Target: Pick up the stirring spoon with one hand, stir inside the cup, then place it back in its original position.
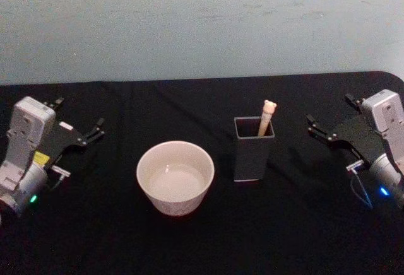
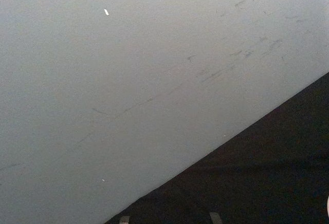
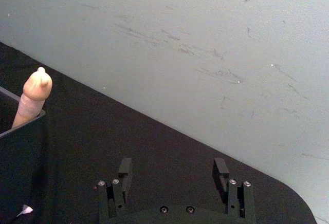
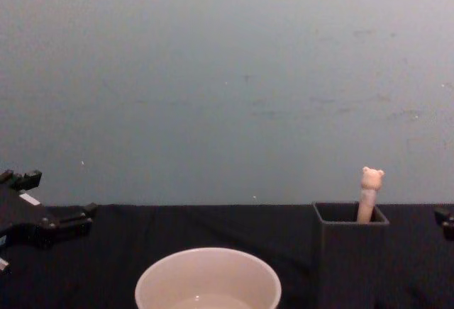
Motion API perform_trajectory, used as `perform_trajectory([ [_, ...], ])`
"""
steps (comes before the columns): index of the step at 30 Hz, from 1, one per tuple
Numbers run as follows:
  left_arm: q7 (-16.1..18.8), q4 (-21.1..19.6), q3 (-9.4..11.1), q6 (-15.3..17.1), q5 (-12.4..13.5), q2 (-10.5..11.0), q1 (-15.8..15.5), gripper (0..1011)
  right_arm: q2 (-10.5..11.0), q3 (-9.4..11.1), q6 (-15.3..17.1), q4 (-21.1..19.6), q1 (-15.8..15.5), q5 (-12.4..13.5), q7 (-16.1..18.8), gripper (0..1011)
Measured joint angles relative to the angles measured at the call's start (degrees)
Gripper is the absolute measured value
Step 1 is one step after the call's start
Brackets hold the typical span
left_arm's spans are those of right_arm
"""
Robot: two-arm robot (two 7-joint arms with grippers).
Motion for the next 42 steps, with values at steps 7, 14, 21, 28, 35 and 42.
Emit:
perform_trajectory([
  [7, 0.0, 0.0, 0.0, 0.0, 0.0, 0.0, 0.0, 1001, 0.0, 0.0, 0.0, 0.0, 0.0, 0.0, 0.0, 1000],
  [14, 0.0, 0.0, 0.0, 0.0, 0.0, 0.0, 0.0, 1001, 0.0, 0.0, 0.0, 0.0, 0.0, 0.0, 0.0, 1002],
  [21, 0.0, 0.0, 0.0, 0.0, 0.0, 0.0, 0.0, 1002, 0.0, 0.0, 0.0, 0.0, 0.0, 0.0, 0.0, 1002],
  [28, 0.0, 0.0, 0.0, 0.0, 0.0, 0.0, 0.0, 1002, 0.0, 0.0, 0.0, 0.0, 0.0, 0.0, 0.0, 1002],
  [35, 0.0, 0.0, 0.0, 0.0, 0.0, 0.0, 0.0, 1001, 0.0, 0.0, 0.0, 0.0, 0.0, 0.0, 0.0, 1002],
  [42, 0.0, 0.0, 0.0, 0.0, 0.0, 0.0, 0.0, 1001, 0.0, 0.0, 0.0, 0.0, 0.0, 0.0, 0.0, 1002],
])
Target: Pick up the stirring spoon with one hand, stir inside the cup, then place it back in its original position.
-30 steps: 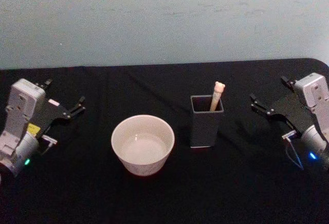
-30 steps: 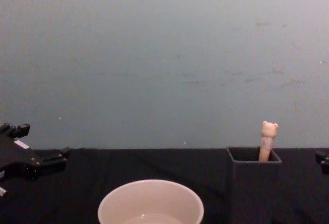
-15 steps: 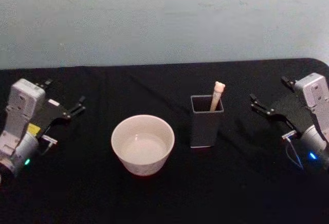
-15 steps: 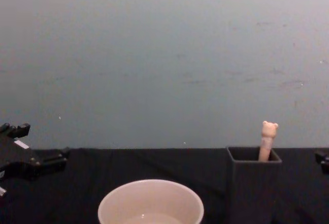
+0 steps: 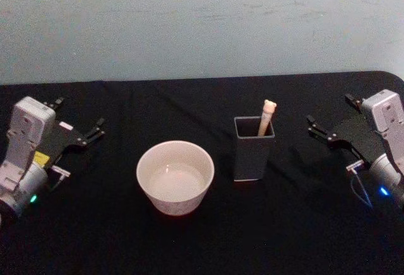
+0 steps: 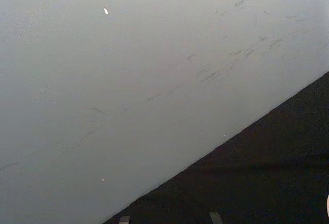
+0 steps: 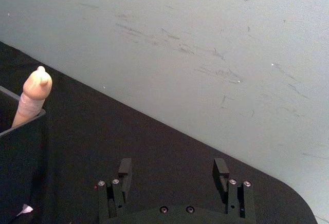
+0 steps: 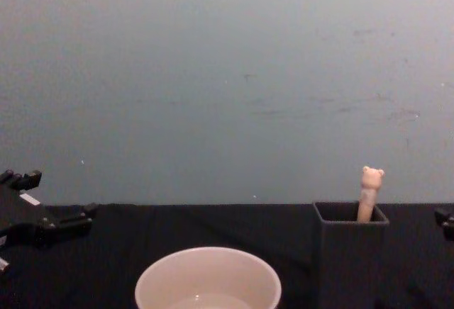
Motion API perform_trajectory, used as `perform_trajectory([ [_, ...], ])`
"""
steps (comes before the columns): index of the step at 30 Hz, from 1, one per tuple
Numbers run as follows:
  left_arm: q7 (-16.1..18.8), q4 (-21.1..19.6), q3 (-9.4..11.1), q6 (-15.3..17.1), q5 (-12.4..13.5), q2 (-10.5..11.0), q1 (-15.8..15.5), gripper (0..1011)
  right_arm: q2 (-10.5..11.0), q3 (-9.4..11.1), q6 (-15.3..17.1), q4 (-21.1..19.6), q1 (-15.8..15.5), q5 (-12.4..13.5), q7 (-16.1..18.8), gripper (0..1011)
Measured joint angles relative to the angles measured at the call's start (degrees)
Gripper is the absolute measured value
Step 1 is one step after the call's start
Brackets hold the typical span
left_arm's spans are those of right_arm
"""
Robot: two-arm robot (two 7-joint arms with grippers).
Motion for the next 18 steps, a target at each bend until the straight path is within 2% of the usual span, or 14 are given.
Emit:
perform_trajectory([
  [4, 0.0, 0.0, 0.0, 0.0, 0.0, 0.0, 0.0, 1001, -0.1, 0.2, 0.0, 0.0, 0.0, 0.0, 0.1, 1002],
  [9, 0.0, 0.0, 0.0, 0.0, 0.0, 0.0, 0.0, 1001, -0.5, 1.5, -0.3, -0.5, -0.5, 0.4, 1.5, 1002],
  [14, 0.0, 0.0, 0.0, 0.0, 0.0, 0.0, 0.0, 1001, -0.3, 2.9, -1.1, -1.8, -1.6, 2.4, 3.9, 1002],
  [18, 0.0, 0.0, 0.0, 0.0, 0.0, 0.0, 0.0, 1001, 0.6, 4.3, -1.9, -3.9, -3.4, 5.6, 7.9, 1002],
])
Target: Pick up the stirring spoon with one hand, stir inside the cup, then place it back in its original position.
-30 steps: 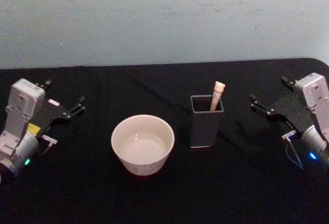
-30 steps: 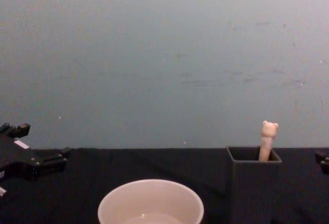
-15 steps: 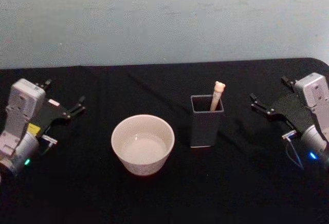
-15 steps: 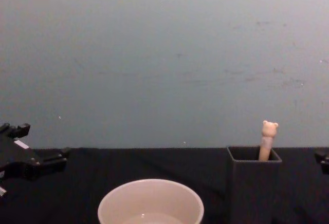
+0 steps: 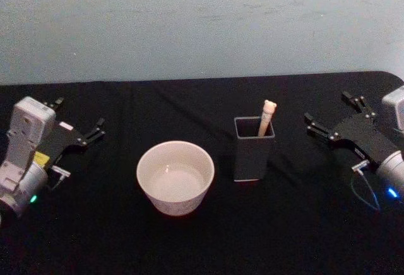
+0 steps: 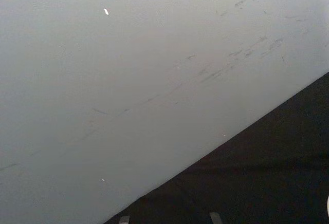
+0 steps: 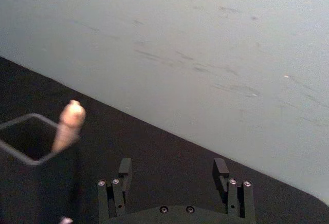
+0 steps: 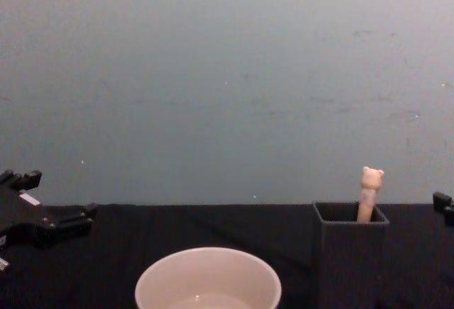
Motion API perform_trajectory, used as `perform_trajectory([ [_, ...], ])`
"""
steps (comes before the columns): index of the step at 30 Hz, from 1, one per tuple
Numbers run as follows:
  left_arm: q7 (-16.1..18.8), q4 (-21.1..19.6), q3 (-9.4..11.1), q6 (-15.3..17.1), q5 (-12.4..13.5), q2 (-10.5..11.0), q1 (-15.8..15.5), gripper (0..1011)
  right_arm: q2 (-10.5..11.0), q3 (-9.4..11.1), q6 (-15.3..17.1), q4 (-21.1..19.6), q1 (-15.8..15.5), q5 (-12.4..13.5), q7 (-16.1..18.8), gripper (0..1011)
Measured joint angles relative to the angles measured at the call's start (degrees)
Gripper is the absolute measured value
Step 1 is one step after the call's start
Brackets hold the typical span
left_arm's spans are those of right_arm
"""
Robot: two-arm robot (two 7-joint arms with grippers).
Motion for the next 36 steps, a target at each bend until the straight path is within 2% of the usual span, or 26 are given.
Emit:
perform_trajectory([
  [5, 0.0, 0.0, 0.0, 0.0, 0.0, 0.0, 0.0, 1001, 1.0, 1.8, -0.9, -2.8, -2.5, 4.5, 5.0, 1002],
  [6, 0.0, 0.0, 0.0, 0.0, 0.0, 0.0, 0.0, 1001, 1.0, 1.8, -0.9, -2.8, -2.5, 4.5, 5.0, 1002],
  [9, 0.0, 0.0, 0.0, 0.0, 0.0, 0.0, 0.0, 1001, 1.3, 2.6, -1.0, -4.6, -4.1, 7.3, 8.2, 1002],
  [12, 0.0, 0.0, 0.0, 0.0, 0.0, 0.0, 0.0, 1001, 1.3, 2.7, -0.9, -5.2, -4.6, 8.7, 10.8, 1002],
  [16, 0.0, 0.0, 0.0, 0.0, 0.0, 0.0, 0.0, 1001, 0.7, 2.3, -0.6, -5.1, -4.3, 9.6, 13.1, 1002],
  [23, 0.0, 0.0, 0.0, 0.0, 0.0, 0.0, 0.0, 1001, -1.9, 1.7, 0.5, -2.8, -1.9, 10.9, 17.0, 1002],
  [36, 0.0, 0.0, 0.0, 0.0, 0.0, 0.0, 0.0, 1001, -6.1, 2.1, 2.5, 2.6, 2.2, 12.2, 20.6, 1000],
])
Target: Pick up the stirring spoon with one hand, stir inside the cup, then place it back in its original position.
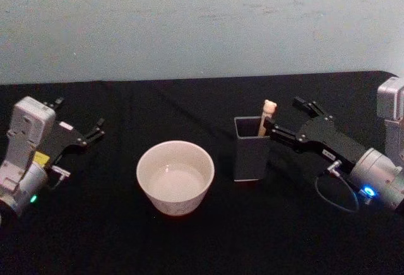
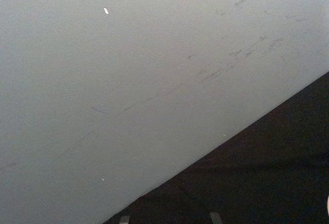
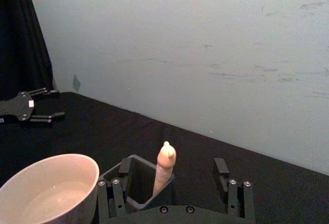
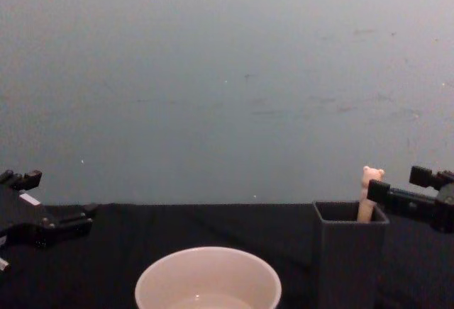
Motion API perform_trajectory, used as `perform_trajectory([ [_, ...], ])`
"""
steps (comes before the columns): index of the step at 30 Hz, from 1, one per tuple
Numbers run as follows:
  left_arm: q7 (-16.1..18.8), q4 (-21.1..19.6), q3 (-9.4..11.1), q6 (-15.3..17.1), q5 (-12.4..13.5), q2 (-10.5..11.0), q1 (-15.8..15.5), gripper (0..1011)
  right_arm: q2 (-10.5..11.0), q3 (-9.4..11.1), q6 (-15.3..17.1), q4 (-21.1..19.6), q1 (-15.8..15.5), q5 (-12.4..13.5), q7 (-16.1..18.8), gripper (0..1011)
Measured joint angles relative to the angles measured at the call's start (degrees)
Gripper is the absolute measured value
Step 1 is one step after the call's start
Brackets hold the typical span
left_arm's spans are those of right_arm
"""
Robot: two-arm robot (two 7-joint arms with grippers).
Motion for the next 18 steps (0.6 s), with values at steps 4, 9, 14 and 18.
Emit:
perform_trajectory([
  [4, 0.0, 0.0, 0.0, 0.0, 0.0, 0.0, 0.0, 1001, -0.9, 0.1, 0.5, 1.3, 1.1, 0.1, 0.9, 1002],
  [9, 0.0, 0.0, 0.0, 0.0, 0.0, 0.0, 0.0, 1001, -1.9, 0.2, 0.9, 2.8, 2.4, -0.3, 1.7, 1002],
  [14, 0.0, 0.0, 0.0, 0.0, 0.0, 0.0, 0.0, 1001, -3.0, 0.2, 1.4, 4.6, 3.7, -0.8, 2.5, 1002],
  [18, 0.0, 0.0, 0.0, 0.0, 0.0, 0.0, 0.0, 1001, -3.6, 0.0, 1.8, 5.7, 4.5, -1.1, 2.9, 1000],
])
